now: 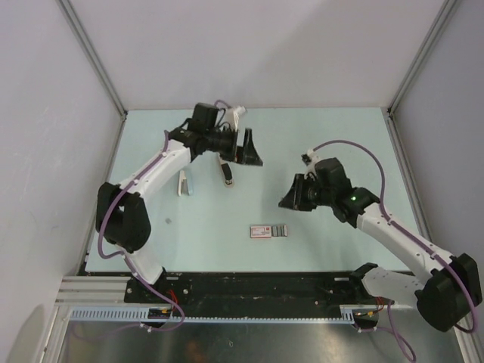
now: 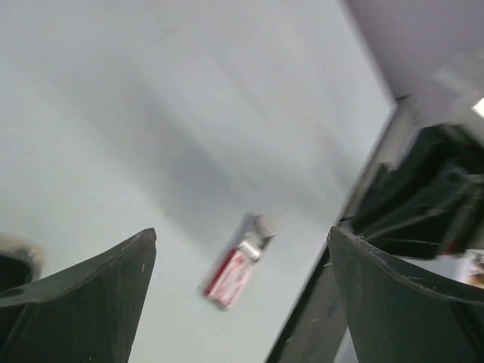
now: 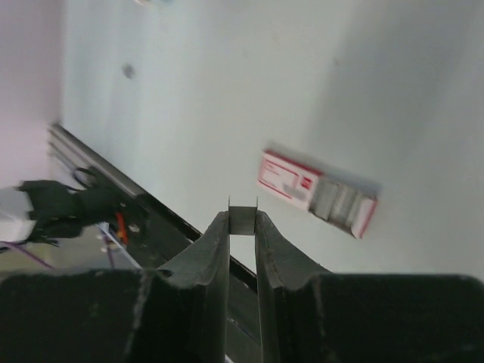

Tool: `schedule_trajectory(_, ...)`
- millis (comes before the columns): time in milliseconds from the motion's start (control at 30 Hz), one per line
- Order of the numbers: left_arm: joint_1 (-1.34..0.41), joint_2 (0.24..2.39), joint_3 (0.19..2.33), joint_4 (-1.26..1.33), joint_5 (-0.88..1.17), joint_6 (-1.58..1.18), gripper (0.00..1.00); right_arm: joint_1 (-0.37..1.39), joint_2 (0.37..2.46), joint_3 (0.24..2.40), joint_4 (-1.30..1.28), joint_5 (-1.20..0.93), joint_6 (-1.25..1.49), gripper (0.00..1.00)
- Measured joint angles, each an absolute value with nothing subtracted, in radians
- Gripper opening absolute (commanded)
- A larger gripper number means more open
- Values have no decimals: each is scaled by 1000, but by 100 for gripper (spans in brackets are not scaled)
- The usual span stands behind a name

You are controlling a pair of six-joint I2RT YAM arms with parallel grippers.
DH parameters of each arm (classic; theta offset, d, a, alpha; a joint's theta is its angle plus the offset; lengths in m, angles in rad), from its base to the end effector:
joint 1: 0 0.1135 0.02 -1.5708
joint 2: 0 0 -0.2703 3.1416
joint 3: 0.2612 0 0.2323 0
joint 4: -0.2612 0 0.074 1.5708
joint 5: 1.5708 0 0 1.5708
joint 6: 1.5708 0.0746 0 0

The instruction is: Unload the staples from the stapler

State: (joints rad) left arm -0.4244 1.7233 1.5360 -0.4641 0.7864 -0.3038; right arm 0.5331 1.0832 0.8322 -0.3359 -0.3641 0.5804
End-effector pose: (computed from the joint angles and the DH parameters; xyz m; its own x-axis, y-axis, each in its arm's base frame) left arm 0.3368 -0.2101 0.3210 -0.7677 0.1150 -0.6304 0.6017 0.4678 -0.6474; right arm 0.1978 0.1475 0.2751 -0.7993 0.1233 -0.5882 -0.3491 0.7013 0.6215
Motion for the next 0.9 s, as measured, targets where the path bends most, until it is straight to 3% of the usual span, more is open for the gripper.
schedule_trajectory(167,-479,1719,1393,-562,539,-96,100,631,1145,832,-497,-231,563,10)
schedule_trajectory(333,-504,1719,1321,-595,420,10,100,731,1196,833,-581,-108,578,11)
schedule_trajectory(900,-522,1642,1233,-600,302,114,99,852,1388,833,-589,74,683,10)
